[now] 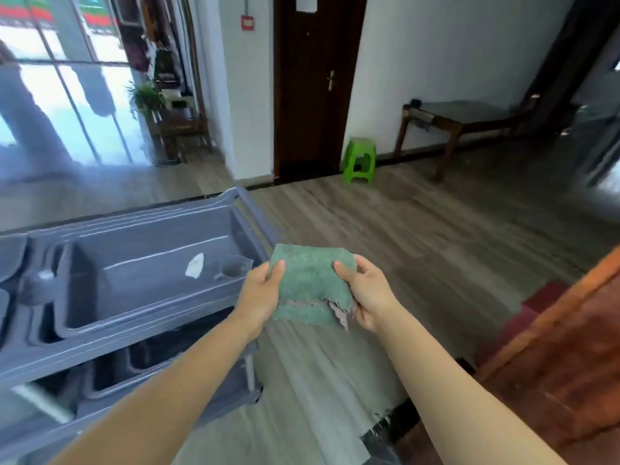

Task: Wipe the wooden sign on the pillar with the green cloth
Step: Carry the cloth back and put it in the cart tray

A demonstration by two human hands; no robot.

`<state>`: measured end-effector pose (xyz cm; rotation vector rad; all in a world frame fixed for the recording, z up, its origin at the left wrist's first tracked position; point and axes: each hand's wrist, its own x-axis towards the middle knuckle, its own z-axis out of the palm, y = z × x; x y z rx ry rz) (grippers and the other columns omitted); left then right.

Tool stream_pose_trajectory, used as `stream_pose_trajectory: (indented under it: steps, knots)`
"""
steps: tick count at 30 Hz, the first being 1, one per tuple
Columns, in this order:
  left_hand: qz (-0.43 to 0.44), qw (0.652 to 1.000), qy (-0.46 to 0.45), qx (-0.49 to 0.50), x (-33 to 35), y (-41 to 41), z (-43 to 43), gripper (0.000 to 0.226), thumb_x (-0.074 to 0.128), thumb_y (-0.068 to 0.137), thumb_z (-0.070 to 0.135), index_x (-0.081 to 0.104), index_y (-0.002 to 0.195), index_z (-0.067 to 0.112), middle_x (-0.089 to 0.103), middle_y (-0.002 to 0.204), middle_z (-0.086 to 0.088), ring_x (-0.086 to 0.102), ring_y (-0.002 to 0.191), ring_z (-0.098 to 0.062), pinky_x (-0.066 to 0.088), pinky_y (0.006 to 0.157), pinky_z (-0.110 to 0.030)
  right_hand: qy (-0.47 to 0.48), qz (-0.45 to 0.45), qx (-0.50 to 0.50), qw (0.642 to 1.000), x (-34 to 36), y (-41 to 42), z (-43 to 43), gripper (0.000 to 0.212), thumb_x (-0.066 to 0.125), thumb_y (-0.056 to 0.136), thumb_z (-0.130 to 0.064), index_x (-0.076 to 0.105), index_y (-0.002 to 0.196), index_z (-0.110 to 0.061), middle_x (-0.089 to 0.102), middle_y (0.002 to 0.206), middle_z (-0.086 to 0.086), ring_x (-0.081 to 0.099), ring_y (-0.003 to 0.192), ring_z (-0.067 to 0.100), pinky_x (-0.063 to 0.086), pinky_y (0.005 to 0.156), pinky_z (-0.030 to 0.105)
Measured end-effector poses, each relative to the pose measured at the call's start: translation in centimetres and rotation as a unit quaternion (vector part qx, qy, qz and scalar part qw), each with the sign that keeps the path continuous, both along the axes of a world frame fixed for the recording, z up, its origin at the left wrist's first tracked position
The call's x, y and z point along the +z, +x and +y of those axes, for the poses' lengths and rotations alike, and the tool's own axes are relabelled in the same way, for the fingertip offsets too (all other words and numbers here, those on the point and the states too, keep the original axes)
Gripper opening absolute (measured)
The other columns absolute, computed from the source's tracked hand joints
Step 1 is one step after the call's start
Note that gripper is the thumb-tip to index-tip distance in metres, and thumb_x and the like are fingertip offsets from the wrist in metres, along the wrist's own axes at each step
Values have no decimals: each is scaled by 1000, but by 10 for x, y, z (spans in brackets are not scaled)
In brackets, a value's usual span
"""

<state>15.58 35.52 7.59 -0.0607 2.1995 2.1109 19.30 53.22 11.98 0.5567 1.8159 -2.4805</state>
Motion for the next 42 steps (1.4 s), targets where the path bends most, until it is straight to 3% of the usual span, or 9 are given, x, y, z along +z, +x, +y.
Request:
stream_pose_trajectory:
  steps: [6, 10, 14, 22, 27, 32, 39, 40, 42]
  knots:
    - [-35, 992, 11, 120, -32, -27, -138, 32, 51, 103, 31, 77, 86, 24, 82, 87, -3, 78, 83, -24, 62, 76, -45, 27, -7, 114, 993, -36, -75, -129, 22, 57, 99, -1, 57, 119, 9, 64, 117, 33, 64, 102, 41, 50, 98, 62]
    - [-62, 980, -10, 188, -50, -38, -206, 34, 51, 102, 33, 75, 80, 23, 80, 76, 2, 76, 73, -20, 59, 61, -35, 31, -36, 171, 984, -63, -114, -200, 9, 59, 98, -3, 64, 107, -2, 71, 111, 28, 69, 100, 42, 56, 91, 59]
    - [-90, 968, -46, 232, -67, -66, -254, 39, 51, 102, 37, 73, 83, 11, 78, 83, -13, 74, 80, -31, 62, 73, -48, 16, -72, 220, 973, -84, -161, -250, 10, 58, 100, -4, 65, 106, -5, 76, 96, 19, 74, 84, 33, 65, 63, 42]
    - [-127, 949, -71, 280, -95, -165, -305, 45, 51, 100, 40, 67, 81, 2, 71, 79, -13, 67, 77, -30, 56, 84, -61, 13, -123, 283, 951, -118, -283, -307, 14, 57, 101, -6, 64, 113, -4, 74, 109, 21, 72, 102, 39, 60, 85, 54]
    - [-167, 931, -96, 311, -115, -222, -329, 44, 51, 101, 40, 69, 77, 6, 72, 75, -10, 67, 72, -28, 56, 80, -58, 31, -156, 317, 935, -148, -362, -339, 12, 60, 100, -7, 68, 109, -7, 78, 101, 16, 77, 88, 32, 65, 68, 45]
    - [-234, 909, -119, 323, -152, -256, -354, 42, 51, 100, 39, 72, 90, 4, 76, 90, -21, 73, 89, -39, 58, 82, -55, 78, -202, 329, 919, -197, -396, -371, 8, 62, 99, -9, 69, 102, -13, 76, 94, 10, 76, 72, 21, 61, 56, 34]
    - [-322, 883, -160, 302, -223, -283, -376, 34, 49, 101, 42, 67, 89, 16, 71, 84, -6, 69, 89, -30, 50, 67, -34, 203, -227, 317, 898, -269, -414, -405, 33, 62, 98, -14, 59, 131, -8, 68, 126, 15, 66, 115, 34, 53, 100, 52]
    - [-333, 878, -172, 299, -231, -285, -379, 34, 49, 101, 43, 66, 86, 17, 68, 79, -3, 68, 89, -32, 46, 62, -33, 222, -229, 318, 893, -278, -414, -407, 32, 62, 98, -15, 59, 129, -9, 69, 123, 15, 67, 110, 32, 57, 95, 47]
    - [-354, 866, -200, 292, -244, -288, -385, 38, 48, 101, 42, 67, 90, 11, 68, 82, -9, 66, 95, -39, 42, 66, -34, 239, -230, 323, 886, -289, -414, -411, 23, 58, 99, -12, 60, 121, -14, 71, 103, 11, 67, 82, 21, 59, 63, 28]
